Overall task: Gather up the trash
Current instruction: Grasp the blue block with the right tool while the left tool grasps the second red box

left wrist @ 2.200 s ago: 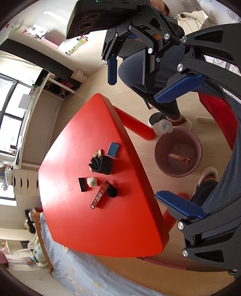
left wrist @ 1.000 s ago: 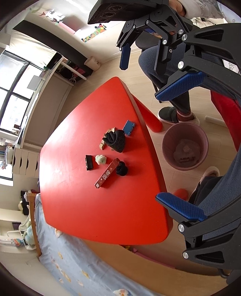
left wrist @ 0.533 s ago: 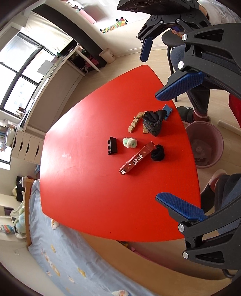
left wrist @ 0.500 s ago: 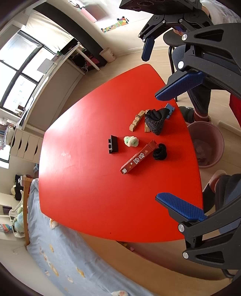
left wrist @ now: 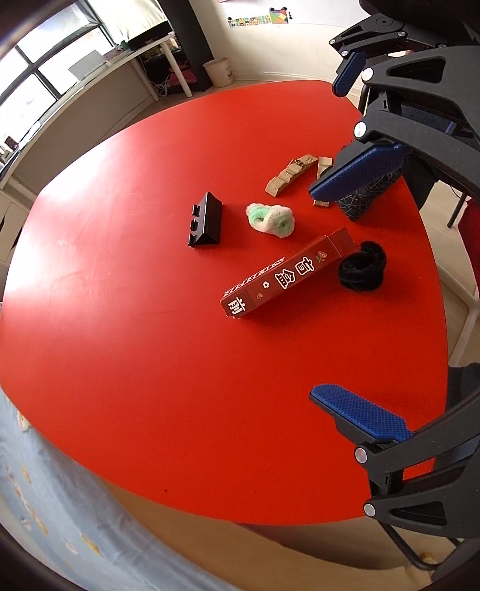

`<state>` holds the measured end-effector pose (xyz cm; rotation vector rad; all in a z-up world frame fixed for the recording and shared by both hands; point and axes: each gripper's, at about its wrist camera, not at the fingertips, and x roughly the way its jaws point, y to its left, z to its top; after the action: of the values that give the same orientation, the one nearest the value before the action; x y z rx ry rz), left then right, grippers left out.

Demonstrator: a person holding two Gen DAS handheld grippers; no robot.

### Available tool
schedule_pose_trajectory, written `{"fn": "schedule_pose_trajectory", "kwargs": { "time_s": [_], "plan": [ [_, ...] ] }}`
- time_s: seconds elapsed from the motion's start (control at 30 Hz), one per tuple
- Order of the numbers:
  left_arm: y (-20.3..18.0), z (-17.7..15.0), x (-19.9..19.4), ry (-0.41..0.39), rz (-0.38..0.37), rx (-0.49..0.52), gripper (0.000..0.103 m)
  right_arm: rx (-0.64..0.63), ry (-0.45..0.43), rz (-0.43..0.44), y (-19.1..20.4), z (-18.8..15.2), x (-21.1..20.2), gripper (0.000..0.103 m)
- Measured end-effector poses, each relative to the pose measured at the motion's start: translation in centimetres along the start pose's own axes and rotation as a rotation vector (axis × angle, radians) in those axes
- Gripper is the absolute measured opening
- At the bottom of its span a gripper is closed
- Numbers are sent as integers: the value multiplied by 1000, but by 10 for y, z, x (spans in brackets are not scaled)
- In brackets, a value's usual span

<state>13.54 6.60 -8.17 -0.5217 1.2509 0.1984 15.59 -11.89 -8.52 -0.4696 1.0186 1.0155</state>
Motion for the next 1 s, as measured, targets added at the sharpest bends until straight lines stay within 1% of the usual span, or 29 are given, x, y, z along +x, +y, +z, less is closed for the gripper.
{"fn": "schedule_pose_trajectory", "kwargs": {
  "time_s": [0.3,0.37,0.47,0.53,0.67,0.7,0.73,0.77,0.8,0.83,0.87,0.9,0.97,1.0],
  "plan": [
    [-4,2,14,8,48,-22,95,6,24,11,-3,-2,15,97],
    [-7,1,17,12,61,-26,93,5,28,8,-3,-1,17,91],
    [-9,9,18,0,93,-19,89,-2,38,3,-4,-2,20,83],
    [-11,10,17,-4,113,-15,83,-11,45,5,-3,-2,22,79],
    [-17,9,18,-10,128,-2,76,-26,59,7,-2,-3,27,67],
    [-18,8,17,-12,131,0,72,-27,63,6,-3,-3,29,66],
    [-18,9,17,-15,135,3,68,-27,66,5,-3,-4,30,61],
    [-18,10,17,-16,138,6,67,-28,69,4,-2,-5,31,56],
    [-19,9,17,-18,137,8,64,-30,71,2,-2,-6,33,54],
    [-19,10,17,-22,142,11,56,-31,73,0,-2,-6,33,50],
    [-20,10,16,-25,148,12,51,-32,75,-1,-2,-7,34,46],
    [-23,12,17,-27,148,10,46,-32,77,-1,-2,-7,35,44],
    [-23,12,18,-28,142,14,39,-33,81,-1,-2,-8,36,36],
    [-23,12,18,-29,136,17,35,-34,83,-1,-2,-8,37,35]
  ]
}}
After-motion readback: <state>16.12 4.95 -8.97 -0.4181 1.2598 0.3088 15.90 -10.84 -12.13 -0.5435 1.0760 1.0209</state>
